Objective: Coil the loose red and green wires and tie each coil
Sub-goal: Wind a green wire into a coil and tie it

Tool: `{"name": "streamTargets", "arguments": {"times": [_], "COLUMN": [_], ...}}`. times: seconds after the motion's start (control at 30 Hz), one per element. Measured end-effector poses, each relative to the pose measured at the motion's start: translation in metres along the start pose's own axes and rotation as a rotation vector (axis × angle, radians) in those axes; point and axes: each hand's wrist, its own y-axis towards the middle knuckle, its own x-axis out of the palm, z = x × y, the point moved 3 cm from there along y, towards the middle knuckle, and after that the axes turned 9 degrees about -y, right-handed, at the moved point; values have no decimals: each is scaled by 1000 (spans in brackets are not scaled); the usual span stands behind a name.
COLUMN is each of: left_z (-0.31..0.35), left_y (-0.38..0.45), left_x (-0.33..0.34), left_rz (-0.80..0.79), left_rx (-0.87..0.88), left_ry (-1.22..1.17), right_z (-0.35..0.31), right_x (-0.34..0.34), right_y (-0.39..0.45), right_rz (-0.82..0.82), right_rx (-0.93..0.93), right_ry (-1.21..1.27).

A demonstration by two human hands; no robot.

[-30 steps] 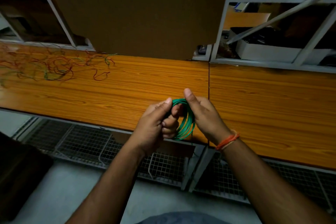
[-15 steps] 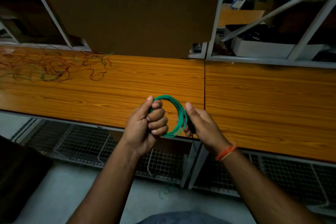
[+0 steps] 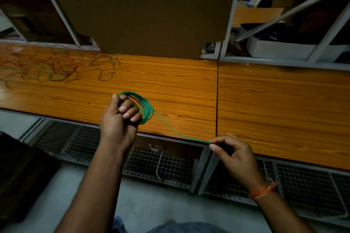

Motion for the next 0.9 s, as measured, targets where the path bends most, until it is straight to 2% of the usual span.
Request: {"name": "streamTargets", "arguments": {"times": [0.17, 0.33, 0.47, 0.73, 0.9], "left_z": [-32, -55, -65, -70, -69], "left_y": [-7, -31, -39, -36, -41], "left_x": [4, 23, 29, 21, 25], "left_rz": [22, -163, -225, -293, -334], "left_rx": [95, 89, -8, -204, -317], "left_ry": [362, 816, 850, 630, 512], "right_z": [-79, -123, -134, -109, -81], "right_x": [-1, -1, -3, 1, 10], "right_y": [24, 52, 74, 94, 89], "right_rz": [-68, -86, -52, -14, -97], "right_rx": [-306, -431, -424, -273, -163], "right_ry": [-17, -35, -58, 56, 84]}}
